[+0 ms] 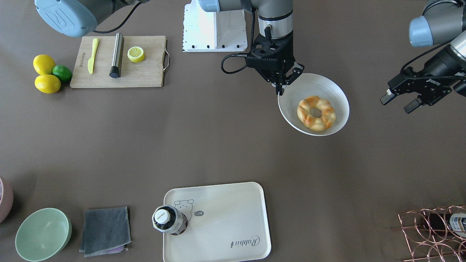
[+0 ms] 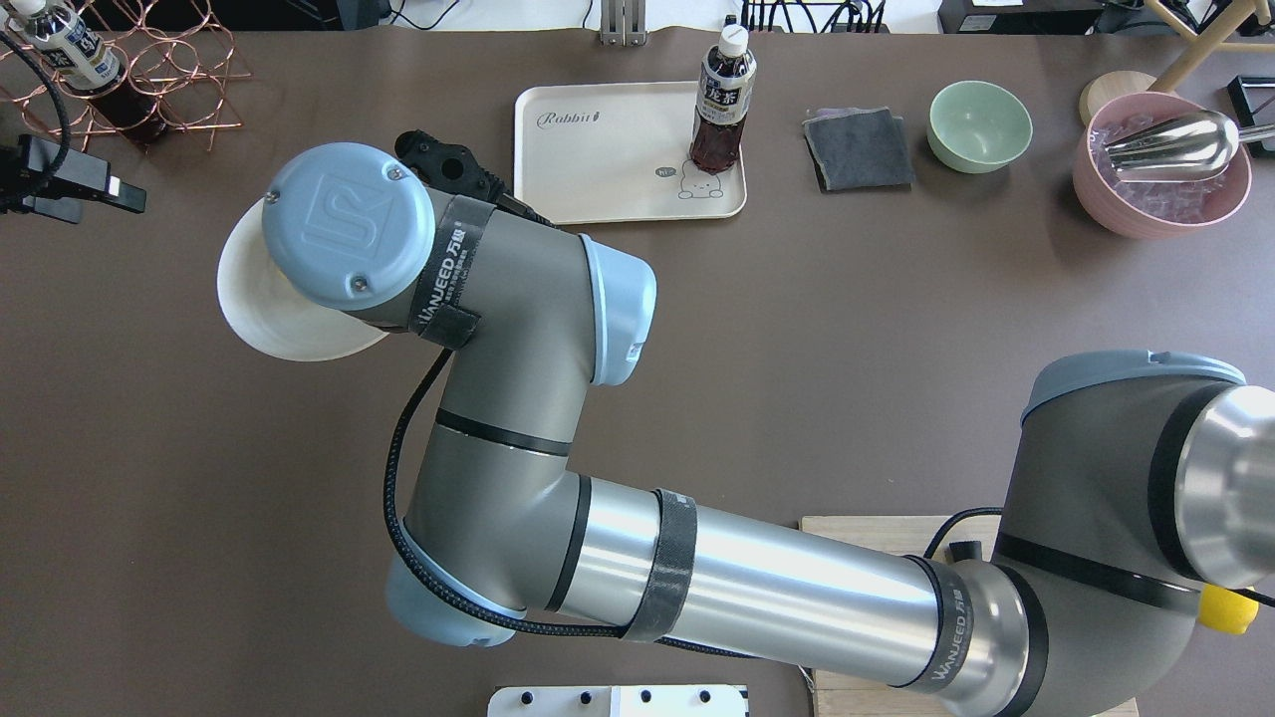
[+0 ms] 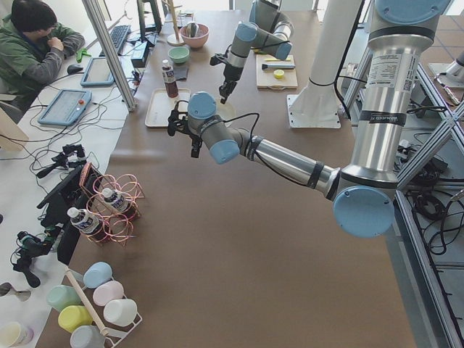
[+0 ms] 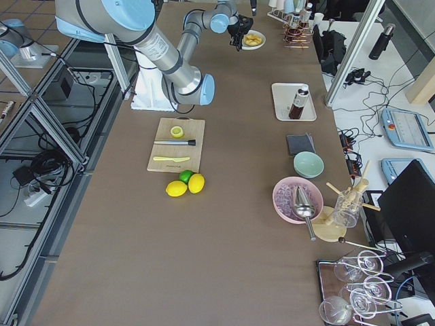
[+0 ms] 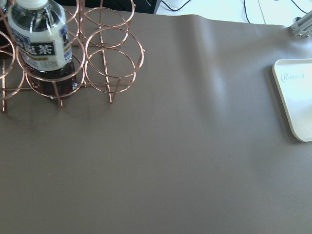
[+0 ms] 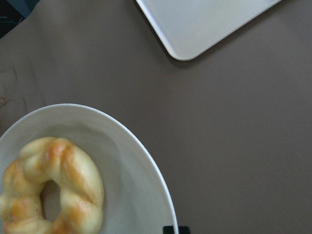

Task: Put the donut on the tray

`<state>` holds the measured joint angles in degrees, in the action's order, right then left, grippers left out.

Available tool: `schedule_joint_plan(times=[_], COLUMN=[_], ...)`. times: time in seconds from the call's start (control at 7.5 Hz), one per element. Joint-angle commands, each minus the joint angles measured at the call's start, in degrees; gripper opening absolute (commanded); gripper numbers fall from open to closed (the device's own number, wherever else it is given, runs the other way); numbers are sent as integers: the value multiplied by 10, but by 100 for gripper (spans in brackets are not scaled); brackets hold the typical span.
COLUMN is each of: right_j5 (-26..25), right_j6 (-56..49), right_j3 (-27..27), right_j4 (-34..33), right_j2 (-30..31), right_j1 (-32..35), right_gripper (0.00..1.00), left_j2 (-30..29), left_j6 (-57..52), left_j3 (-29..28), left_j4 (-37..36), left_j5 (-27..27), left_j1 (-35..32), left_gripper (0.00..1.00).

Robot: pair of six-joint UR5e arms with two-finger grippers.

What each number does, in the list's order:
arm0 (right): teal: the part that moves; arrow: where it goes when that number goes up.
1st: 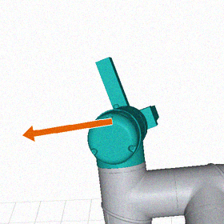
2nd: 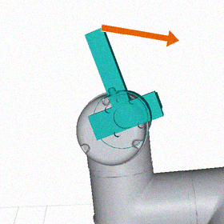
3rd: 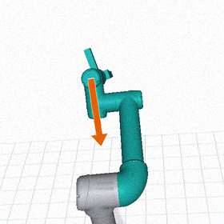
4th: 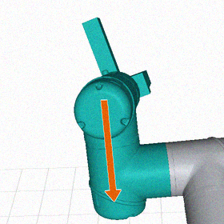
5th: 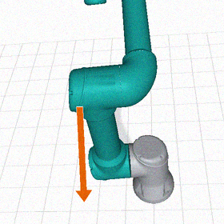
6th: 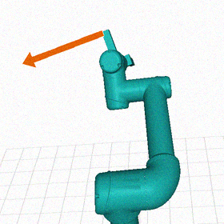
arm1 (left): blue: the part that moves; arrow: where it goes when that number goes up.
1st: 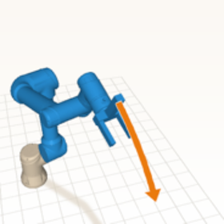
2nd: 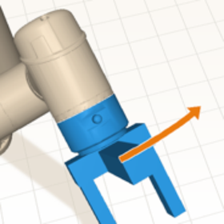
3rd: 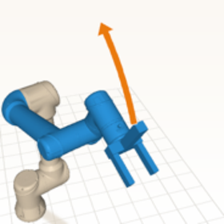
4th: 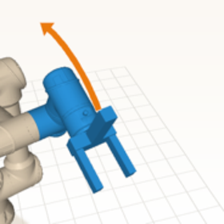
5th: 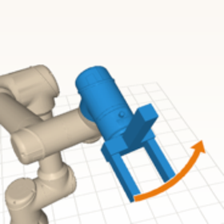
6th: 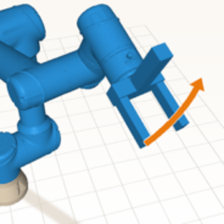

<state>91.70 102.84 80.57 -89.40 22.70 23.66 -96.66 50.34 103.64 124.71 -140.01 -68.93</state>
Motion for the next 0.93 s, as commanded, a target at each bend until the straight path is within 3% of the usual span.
schedule_joint_plan(times=[0.0,0.4,0.8], right_j5=[-28,-28,-28], right_j6=[1,1,1], right_j3=[-55,-59,-58], right_j4=[-2,-2,-2], right_j2=[-47,-50,-51], right_j1=[-19,-20,-19], right_gripper=[0,0,0], left_j2=[2,1,2], left_j6=[47,54,54], left_j3=[26,30,30], left_j4=[0,1,2], left_j5=[37,49,49], left_j1=[58,72,76], left_gripper=[91,66,55])
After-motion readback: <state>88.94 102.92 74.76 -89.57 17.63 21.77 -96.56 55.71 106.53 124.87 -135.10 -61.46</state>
